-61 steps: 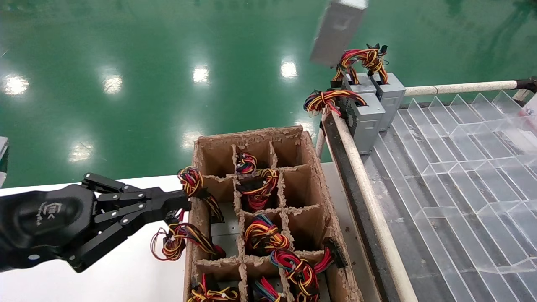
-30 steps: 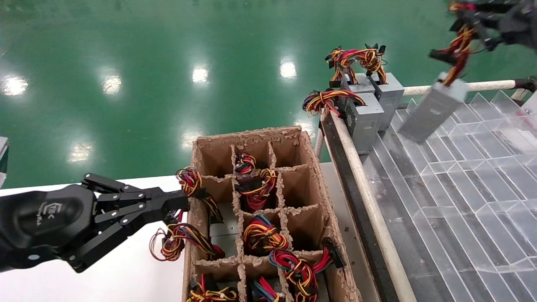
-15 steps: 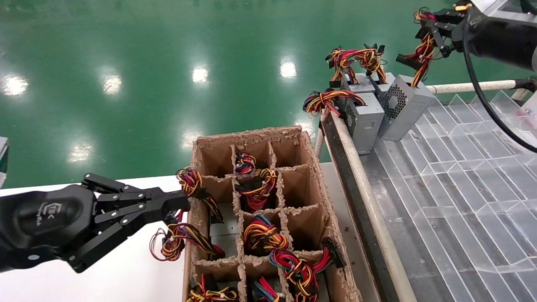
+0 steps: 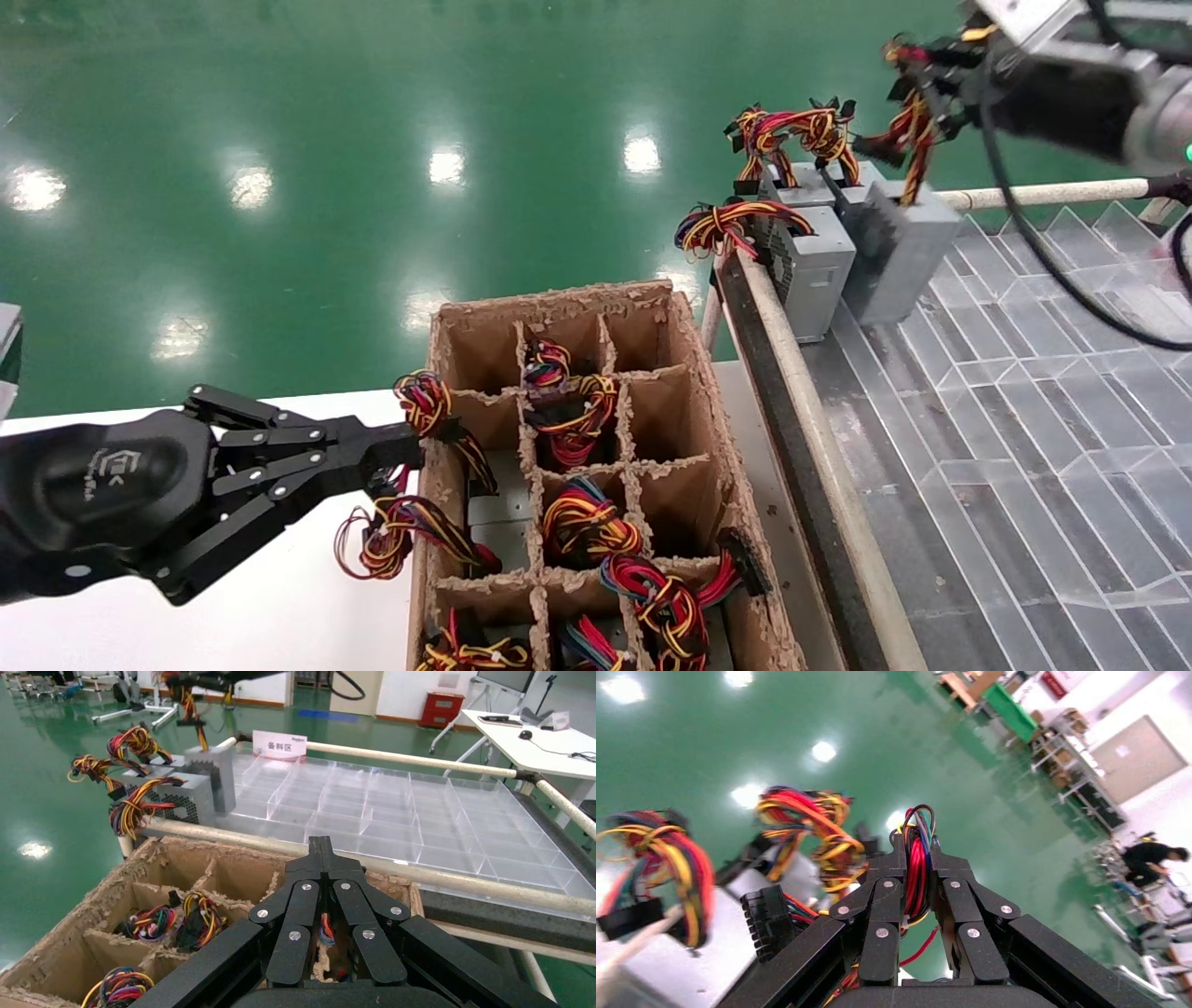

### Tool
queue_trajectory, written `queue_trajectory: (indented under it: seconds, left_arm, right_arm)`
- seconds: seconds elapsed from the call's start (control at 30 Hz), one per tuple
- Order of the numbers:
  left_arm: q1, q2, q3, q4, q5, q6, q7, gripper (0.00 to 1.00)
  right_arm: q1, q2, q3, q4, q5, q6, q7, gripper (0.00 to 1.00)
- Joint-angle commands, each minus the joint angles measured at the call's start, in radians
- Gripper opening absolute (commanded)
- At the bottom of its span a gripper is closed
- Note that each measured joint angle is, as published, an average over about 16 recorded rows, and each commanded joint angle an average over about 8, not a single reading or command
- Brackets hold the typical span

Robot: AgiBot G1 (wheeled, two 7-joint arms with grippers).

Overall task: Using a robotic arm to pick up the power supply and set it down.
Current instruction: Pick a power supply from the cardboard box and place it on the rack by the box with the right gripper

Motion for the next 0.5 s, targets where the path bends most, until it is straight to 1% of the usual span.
queue_trajectory:
  seconds: [0.03, 0.27, 0.3, 0.33, 0.5]
  left_arm:
    - [0.0, 0.0, 0.0, 0.0, 0.0, 0.0, 0.0, 0.0]
    - [0.0, 0.0, 0.0, 0.0, 0.0, 0.0, 0.0, 0.0]
    - [0.0, 0.0, 0.0, 0.0, 0.0, 0.0, 0.0, 0.0]
    - [0.0, 0.0, 0.0, 0.0, 0.0, 0.0, 0.0, 0.0]
    - [0.0, 0.0, 0.0, 0.0, 0.0, 0.0, 0.0, 0.0]
  right_arm:
    - [-0.01, -0.01, 0.0, -0.001, 0.005, -0.004, -0.002, 0.0]
    - [-0.038, -0.044, 0.011, -0.032, 0.026, -0.019, -0.026, 0.0]
    - [-0.04, -0.047, 0.013, -0.037, 0.029, -0.021, -0.03, 0.02]
    - [-0.043, -0.05, 0.016, -0.041, 0.032, -0.023, -0.034, 0.08]
    - [-0.048, -0.061, 0.03, -0.064, 0.047, -0.036, -0.054, 0.7]
